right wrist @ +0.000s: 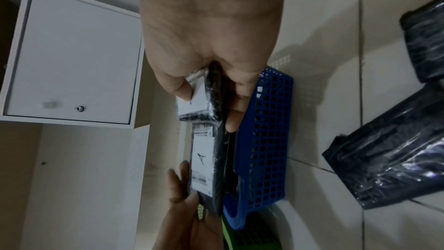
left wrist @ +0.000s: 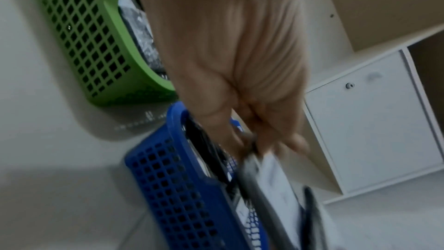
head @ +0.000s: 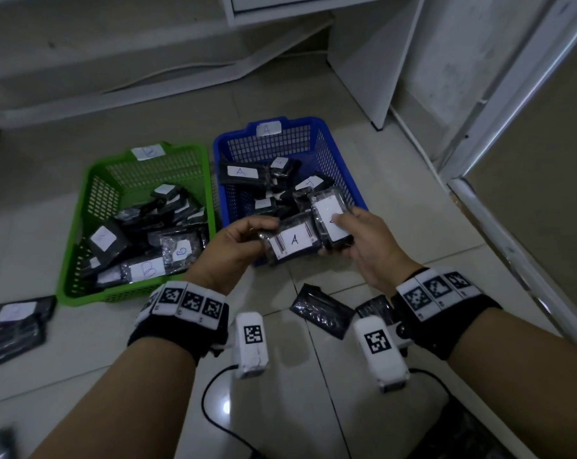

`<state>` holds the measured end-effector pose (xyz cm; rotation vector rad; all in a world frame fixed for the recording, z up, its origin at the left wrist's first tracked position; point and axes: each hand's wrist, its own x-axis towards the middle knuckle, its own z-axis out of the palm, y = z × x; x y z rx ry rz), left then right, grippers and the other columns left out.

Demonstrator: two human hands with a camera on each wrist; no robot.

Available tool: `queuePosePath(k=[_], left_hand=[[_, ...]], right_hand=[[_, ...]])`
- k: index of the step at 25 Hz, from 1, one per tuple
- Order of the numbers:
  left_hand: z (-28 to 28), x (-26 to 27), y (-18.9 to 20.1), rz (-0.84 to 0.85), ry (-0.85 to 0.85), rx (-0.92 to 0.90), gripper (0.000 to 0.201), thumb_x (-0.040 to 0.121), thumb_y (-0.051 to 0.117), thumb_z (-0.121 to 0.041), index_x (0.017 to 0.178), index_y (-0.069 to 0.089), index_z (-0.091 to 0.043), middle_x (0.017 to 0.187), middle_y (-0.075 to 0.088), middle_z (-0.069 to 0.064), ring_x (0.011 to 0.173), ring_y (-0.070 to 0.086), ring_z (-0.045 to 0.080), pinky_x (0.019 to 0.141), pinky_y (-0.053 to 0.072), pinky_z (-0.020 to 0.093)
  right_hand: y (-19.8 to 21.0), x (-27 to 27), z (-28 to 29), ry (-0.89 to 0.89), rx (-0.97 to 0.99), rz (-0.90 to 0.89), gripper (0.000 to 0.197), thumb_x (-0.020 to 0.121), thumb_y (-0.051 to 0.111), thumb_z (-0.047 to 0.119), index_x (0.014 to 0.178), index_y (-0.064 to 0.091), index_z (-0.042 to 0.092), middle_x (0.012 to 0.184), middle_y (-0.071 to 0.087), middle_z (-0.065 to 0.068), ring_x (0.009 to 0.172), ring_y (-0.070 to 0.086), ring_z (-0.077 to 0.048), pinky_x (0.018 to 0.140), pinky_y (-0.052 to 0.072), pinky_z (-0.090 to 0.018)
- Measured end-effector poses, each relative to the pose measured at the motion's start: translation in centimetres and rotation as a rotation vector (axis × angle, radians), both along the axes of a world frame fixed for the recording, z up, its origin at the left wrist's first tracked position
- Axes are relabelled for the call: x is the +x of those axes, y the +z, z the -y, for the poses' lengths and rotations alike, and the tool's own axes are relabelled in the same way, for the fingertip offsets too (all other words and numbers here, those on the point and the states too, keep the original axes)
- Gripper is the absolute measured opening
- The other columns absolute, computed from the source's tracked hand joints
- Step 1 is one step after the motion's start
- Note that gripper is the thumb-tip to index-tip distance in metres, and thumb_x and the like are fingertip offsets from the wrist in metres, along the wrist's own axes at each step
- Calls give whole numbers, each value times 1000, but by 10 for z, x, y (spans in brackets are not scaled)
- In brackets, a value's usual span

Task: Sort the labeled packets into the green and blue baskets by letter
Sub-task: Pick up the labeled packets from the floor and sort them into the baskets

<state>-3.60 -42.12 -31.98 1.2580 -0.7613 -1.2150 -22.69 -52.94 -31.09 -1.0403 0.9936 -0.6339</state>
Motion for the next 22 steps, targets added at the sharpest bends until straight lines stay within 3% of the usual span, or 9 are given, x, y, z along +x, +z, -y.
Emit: queuePosePath(k=[3, 5, 7, 10, 12, 15, 18, 20, 22], left_hand=[[8, 0, -1, -110, 275, 27, 42, 87, 52, 10, 123, 53, -12, 102, 63, 4, 89, 61, 19, 74, 55, 27], [11, 1, 0, -112, 402, 57, 42, 87, 55, 6, 126, 50, -7, 95, 63, 5, 92, 61, 22, 82, 53, 36], [12, 3, 2, -90, 454, 84, 39, 86, 59, 4, 122, 52, -9, 93, 63, 5, 94, 61, 25, 81, 52, 43], [10, 11, 1, -1, 518, 101, 27, 86, 61, -1, 109, 57, -15, 96, 65, 5, 89, 63, 24, 72, 54, 39], [10, 20, -5, 78, 565, 97, 19, 87, 61, -4, 97, 63, -21, 98, 67, 6, 94, 65, 27, 77, 56, 42], [14, 23, -7, 201, 585, 148, 25, 88, 58, -7, 97, 66, -28, 100, 70, 5, 92, 68, 24, 81, 57, 42], [17, 16, -5, 384, 495, 236, 36, 87, 53, -4, 114, 62, -26, 85, 68, 2, 73, 62, 19, 68, 55, 31], [16, 12, -8, 478, 433, 252, 42, 86, 52, -2, 120, 61, -24, 80, 65, 4, 66, 58, 19, 62, 52, 27], [15, 12, -13, 500, 427, 250, 43, 86, 51, -2, 121, 61, -24, 85, 67, 9, 68, 60, 23, 64, 53, 30]], right_hand=[[6, 11, 1, -10, 30, 70, 29, 93, 55, 12, 112, 55, -8, 104, 64, -21, 92, 64, -38, 78, 58, -50], [12, 19, 2, 13, 37, 102, 21, 96, 50, 12, 108, 59, -3, 102, 67, -18, 91, 65, -33, 78, 58, -47], [15, 25, 3, 27, 57, 106, 21, 98, 44, 15, 104, 62, 5, 102, 69, -14, 93, 66, -29, 81, 57, -47], [11, 34, 10, 23, 70, 45, 26, 96, 44, 19, 105, 65, 6, 107, 70, -16, 96, 65, -29, 88, 54, -49], [6, 40, 15, 9, 29, -66, 24, 91, 48, 24, 96, 67, 9, 104, 70, -19, 88, 62, -28, 88, 53, -49], [5, 49, 24, -11, -37, -162, 24, 94, 49, 27, 82, 64, 11, 83, 67, -11, 72, 57, -21, 60, 49, -32], [6, 55, 32, 1, -94, -161, 23, 95, 52, 20, 89, 63, 0, 85, 63, -10, 75, 59, -25, 62, 50, -32], [8, 57, 32, 20, -117, -140, 14, 94, 54, 15, 89, 63, 6, 82, 66, -6, 71, 62, -22, 62, 54, -32], [8, 58, 31, 32, -118, -128, 10, 93, 54, 11, 88, 62, 11, 78, 66, -2, 67, 63, -18, 62, 55, -31]])
